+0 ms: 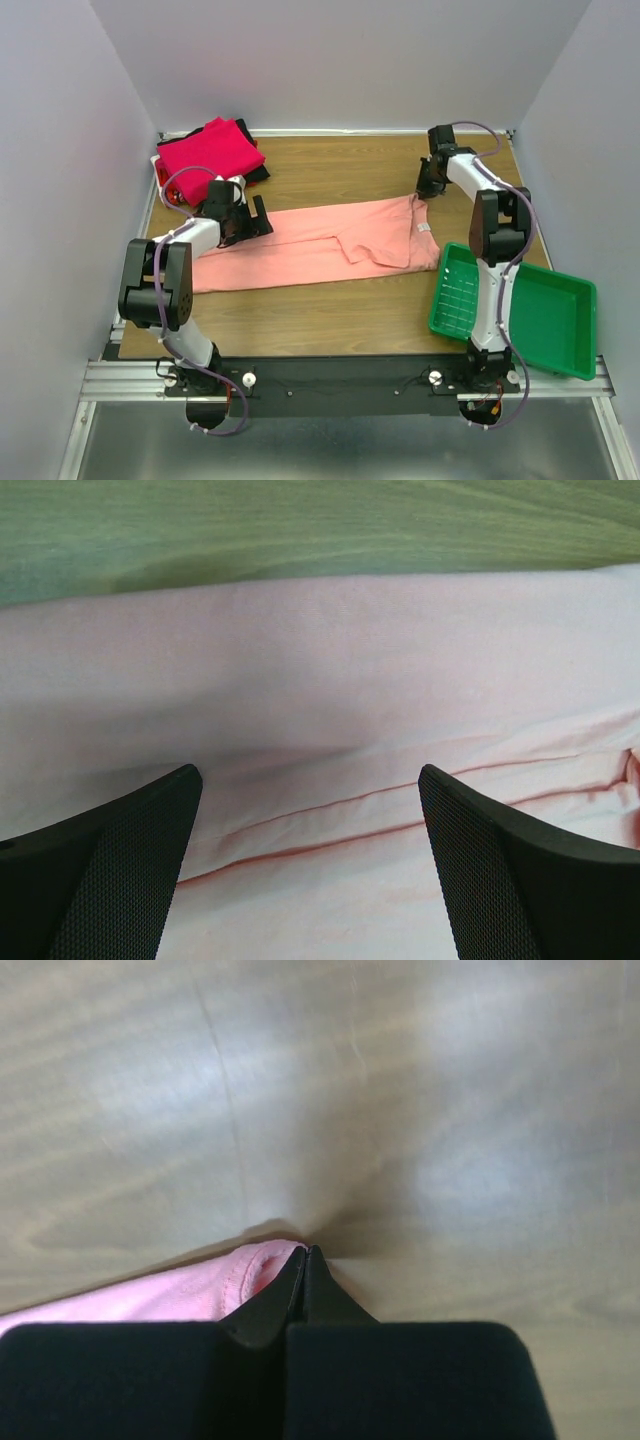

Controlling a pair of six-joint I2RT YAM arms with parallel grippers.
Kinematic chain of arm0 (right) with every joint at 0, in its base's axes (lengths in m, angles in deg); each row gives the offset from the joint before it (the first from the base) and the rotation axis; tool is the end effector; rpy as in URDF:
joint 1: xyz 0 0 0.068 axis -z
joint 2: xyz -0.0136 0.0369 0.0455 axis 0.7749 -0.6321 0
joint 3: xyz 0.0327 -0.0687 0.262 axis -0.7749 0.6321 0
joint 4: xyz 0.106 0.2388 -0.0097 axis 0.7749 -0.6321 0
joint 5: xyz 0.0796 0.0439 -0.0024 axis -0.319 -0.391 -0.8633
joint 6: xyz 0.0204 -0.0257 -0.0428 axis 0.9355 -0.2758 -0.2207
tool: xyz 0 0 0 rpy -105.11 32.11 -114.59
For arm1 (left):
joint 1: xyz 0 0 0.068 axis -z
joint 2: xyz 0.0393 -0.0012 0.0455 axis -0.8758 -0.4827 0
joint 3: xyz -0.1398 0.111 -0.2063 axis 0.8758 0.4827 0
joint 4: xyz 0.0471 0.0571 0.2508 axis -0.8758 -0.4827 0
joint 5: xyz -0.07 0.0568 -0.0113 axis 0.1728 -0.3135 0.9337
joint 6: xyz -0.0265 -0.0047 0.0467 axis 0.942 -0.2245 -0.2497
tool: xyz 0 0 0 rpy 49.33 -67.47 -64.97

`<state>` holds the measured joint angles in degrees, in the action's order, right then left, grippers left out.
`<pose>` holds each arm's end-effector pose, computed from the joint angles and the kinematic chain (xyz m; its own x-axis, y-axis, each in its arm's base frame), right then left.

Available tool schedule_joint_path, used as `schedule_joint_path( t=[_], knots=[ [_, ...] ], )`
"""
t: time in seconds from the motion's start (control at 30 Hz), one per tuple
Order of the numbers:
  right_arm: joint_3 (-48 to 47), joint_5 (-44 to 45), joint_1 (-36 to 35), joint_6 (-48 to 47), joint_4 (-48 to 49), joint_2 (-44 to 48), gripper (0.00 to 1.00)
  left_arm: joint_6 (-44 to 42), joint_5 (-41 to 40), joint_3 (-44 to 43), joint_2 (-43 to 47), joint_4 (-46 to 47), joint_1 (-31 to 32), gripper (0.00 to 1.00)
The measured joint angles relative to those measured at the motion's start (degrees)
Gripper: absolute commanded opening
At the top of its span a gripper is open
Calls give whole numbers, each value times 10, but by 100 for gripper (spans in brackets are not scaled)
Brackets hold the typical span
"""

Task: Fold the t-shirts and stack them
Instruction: Fold the tshirt

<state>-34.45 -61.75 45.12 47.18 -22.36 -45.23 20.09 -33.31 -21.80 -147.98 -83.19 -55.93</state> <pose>0.4756 0.0457 0.1664 -0.8718 0.2225 -0.4365 0.1971 0.9749 0.1034 0.3360 -0.0384 0.1660 -0.7952 -0.2979 -0.5281 -0.0806 0.9152 -0.3949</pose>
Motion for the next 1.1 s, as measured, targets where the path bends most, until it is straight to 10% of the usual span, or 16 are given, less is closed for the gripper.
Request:
schedule_joint_path(
  t=[0.23, 0.47, 0.63, 1.1],
  knots=[
    [-137, -35, 0, 7, -9, -85, 8, 15, -1, 45, 49, -20, 0, 98],
    [-216, -70, 1, 16, -23, -123, 52, 14, -5, 45, 81, -90, -2, 98],
    [-227, -75, 2, 8, -25, -103, 63, 2, -4, 14, 82, -102, -3, 98],
    [83, -128, -49, 11, -13, 165, 68, -18, 52, -1, 23, -72, -3, 98]
  ],
)
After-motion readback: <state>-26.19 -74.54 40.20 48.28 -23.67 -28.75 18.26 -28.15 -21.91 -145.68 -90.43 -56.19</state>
